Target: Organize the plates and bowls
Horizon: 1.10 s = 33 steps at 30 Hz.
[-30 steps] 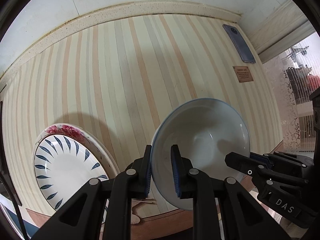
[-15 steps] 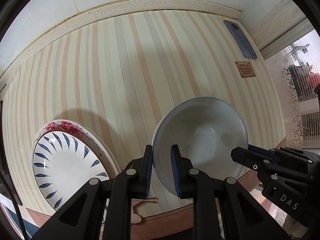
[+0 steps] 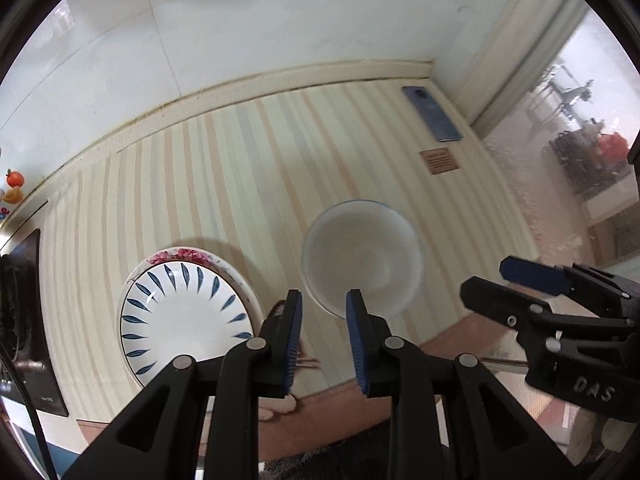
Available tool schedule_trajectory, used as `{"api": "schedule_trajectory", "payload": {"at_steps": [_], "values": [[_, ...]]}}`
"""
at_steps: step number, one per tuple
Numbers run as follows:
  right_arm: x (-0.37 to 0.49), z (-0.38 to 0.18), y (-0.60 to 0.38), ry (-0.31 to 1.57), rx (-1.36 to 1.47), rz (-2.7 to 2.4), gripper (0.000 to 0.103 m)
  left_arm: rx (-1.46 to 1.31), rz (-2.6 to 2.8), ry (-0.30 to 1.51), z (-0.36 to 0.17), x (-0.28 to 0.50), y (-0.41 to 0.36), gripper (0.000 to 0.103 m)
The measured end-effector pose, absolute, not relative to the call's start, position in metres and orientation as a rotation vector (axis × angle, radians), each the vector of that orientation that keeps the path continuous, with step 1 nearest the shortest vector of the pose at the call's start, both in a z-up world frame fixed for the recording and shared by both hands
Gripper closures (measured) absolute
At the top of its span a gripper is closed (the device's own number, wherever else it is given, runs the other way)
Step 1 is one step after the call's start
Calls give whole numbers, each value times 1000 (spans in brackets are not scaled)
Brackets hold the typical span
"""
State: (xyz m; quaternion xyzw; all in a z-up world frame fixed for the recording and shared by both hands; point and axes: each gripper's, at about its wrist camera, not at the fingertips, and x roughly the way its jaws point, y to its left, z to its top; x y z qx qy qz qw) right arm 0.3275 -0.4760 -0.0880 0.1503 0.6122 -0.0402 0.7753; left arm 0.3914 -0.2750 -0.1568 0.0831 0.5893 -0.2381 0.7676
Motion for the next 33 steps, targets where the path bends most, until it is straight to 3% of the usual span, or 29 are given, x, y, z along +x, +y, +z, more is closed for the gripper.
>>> {"api": "schedule_trajectory", "payload": {"at_steps": [2, 3, 4, 6, 9, 11, 23, 27, 33], "values": [[317, -69, -470, 1285, 315, -93, 36, 178, -535, 1267, -146, 384, -273, 65], [312, -62, -468, 1272, 309, -102, 34, 178, -542, 1258, -141, 381, -272, 59], [306, -54, -466, 1255, 312, -114, 29, 176, -549, 1251, -135, 378, -271, 43], [298, -44, -466, 1240, 331, -127, 25, 165, -560, 1234, -126, 375, -268, 29], [283, -26, -468, 1209, 334, -155, 19, 153, -572, 1218, -115, 371, -263, 25], [275, -17, -469, 1197, 329, -171, 17, 146, -575, 1203, -108, 368, -260, 17], [244, 18, -467, 1110, 356, -163, 10, 90, -630, 1176, -86, 364, -252, 14], [248, 9, -474, 1113, 385, -143, 9, 64, -628, 1228, -109, 381, -256, 14], [272, -47, -505, 1172, 552, -64, 9, 57, -592, 1322, -163, 424, -268, 14]]}}
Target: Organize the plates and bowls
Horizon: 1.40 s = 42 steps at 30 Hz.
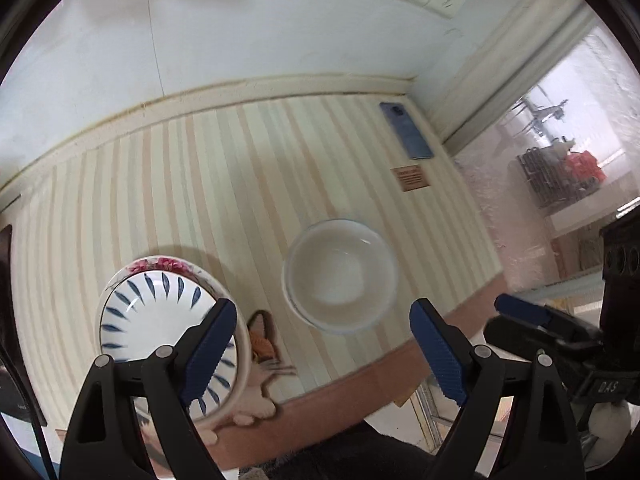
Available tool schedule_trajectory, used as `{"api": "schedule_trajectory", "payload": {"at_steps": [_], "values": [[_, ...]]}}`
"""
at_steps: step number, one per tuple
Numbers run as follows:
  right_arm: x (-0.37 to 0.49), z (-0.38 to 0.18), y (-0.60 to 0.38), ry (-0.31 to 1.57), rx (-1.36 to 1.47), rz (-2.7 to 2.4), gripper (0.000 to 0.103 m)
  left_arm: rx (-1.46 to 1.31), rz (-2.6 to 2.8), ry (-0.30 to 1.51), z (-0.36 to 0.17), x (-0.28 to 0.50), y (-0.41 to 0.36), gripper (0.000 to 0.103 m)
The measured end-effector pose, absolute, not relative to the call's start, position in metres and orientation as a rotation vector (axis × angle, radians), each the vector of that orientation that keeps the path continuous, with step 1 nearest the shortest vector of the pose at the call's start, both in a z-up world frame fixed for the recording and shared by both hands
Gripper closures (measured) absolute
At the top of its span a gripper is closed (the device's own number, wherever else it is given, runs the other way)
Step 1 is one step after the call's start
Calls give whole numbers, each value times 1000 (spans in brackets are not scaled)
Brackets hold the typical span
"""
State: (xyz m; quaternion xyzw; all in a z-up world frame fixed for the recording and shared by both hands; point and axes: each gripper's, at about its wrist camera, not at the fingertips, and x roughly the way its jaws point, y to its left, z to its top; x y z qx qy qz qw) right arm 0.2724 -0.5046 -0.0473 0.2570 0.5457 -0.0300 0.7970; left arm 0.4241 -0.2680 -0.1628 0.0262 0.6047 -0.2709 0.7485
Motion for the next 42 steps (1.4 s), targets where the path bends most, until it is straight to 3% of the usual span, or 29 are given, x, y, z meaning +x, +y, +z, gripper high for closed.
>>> {"api": "schedule_trajectory", "payload": {"at_steps": [15, 19, 20, 26, 42], "values": [[332, -226, -545, 1363, 860, 59, 9, 46, -604, 1630, -298, 496, -308, 16], [341, -254, -542, 1384, 903, 111, 11, 34, -653, 1685, -319, 496, -318, 57], [345, -260, -539, 1394, 910, 125, 15, 12, -672, 1697, -322, 495, -318, 59], [361, -288, -531, 1428, 931, 166, 40, -84, -684, 1693, -323, 498, -310, 60], [362, -296, -536, 1409, 1037, 200, 42, -103, -586, 1670, -313, 497, -303, 59]]}}
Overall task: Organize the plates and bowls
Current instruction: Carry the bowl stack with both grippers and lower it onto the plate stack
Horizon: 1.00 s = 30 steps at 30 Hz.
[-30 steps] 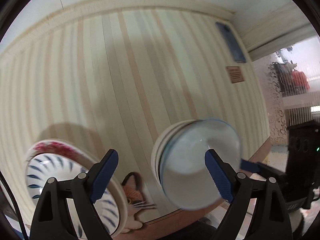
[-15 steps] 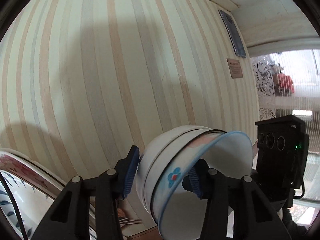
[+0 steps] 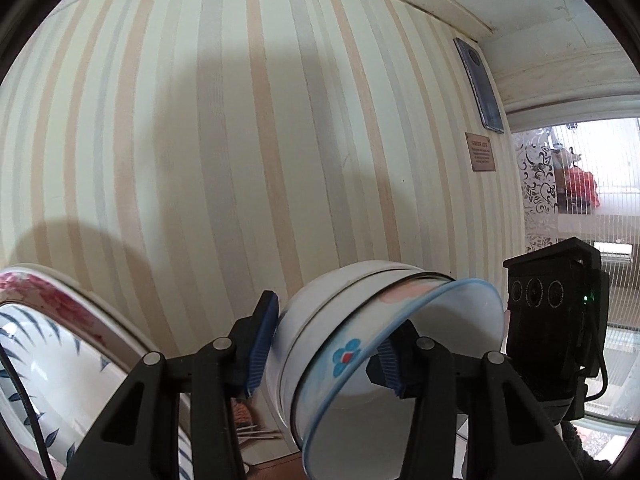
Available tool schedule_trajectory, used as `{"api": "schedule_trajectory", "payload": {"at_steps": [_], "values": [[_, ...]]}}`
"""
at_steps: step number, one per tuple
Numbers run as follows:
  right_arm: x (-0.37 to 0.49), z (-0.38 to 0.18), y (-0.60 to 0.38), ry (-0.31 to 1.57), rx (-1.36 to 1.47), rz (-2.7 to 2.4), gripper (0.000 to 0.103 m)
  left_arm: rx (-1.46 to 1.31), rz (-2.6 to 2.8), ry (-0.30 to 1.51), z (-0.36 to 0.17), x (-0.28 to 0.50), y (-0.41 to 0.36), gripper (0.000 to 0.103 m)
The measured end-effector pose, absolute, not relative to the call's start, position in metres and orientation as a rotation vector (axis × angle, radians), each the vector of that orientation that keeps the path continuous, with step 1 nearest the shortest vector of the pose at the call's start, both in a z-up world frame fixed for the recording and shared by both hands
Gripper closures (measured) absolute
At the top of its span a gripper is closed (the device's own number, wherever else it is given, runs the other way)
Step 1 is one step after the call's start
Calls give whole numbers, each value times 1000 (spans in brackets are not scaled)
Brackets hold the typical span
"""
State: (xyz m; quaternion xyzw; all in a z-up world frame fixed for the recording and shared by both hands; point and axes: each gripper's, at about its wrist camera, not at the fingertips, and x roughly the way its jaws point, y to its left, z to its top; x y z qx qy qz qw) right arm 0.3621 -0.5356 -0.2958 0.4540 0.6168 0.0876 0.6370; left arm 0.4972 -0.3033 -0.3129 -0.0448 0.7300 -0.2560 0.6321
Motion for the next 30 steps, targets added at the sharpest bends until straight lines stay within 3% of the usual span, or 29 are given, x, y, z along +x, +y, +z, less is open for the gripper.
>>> {"api": "schedule_trajectory", "payload": {"at_steps": [17, 30], "values": [[397, -265, -492, 1429, 1011, 325, 42, -176, -496, 1600, -267, 506, -255, 60], [420, -247, -402, 1433, 984, 415, 42, -184, -433, 1559, -243, 503, -168, 60]]}}
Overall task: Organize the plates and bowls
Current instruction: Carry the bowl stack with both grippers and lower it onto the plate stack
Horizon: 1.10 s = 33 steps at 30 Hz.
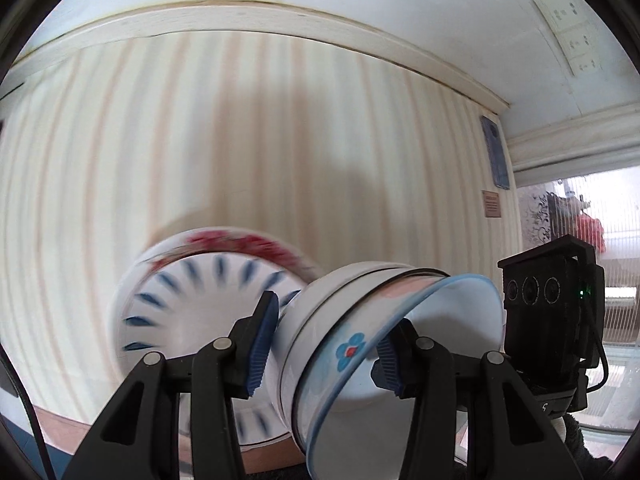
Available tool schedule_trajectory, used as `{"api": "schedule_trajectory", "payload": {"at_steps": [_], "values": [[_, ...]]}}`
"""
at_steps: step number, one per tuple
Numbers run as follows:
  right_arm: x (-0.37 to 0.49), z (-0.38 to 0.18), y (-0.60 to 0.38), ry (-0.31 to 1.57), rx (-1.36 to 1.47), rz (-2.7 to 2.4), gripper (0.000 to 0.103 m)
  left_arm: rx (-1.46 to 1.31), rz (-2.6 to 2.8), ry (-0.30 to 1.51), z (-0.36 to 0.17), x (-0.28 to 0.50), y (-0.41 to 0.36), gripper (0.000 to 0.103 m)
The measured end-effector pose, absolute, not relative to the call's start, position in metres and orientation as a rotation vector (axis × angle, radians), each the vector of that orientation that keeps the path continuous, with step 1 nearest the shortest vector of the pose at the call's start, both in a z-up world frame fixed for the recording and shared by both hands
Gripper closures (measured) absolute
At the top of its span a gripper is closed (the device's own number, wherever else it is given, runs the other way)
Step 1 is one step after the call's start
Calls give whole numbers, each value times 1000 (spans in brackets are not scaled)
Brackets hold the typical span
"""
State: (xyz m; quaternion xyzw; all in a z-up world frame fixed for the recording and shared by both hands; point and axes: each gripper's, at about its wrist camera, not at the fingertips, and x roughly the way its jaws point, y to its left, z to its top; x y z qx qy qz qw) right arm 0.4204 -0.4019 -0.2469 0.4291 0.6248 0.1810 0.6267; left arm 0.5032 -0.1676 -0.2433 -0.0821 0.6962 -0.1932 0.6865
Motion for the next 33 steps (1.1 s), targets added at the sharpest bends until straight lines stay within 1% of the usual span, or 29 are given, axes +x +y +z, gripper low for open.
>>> {"api": "schedule_trajectory", "payload": {"at_steps": [9, 15, 28, 33], "values": [[432, -269, -329, 1484, 971, 490, 42, -239, -346, 1572, -259, 502, -106, 60], [445, -286, -296, 1521, 948, 507, 42, -264, -332, 1582, -270, 503, -89, 59], [455, -290, -295, 1552, 900, 464, 42, -304, -358, 1612, -282, 508, -79, 59], [457, -293, -294, 1570, 864, 425, 42, -277, -352, 1621, -285, 506, -81, 61]]}}
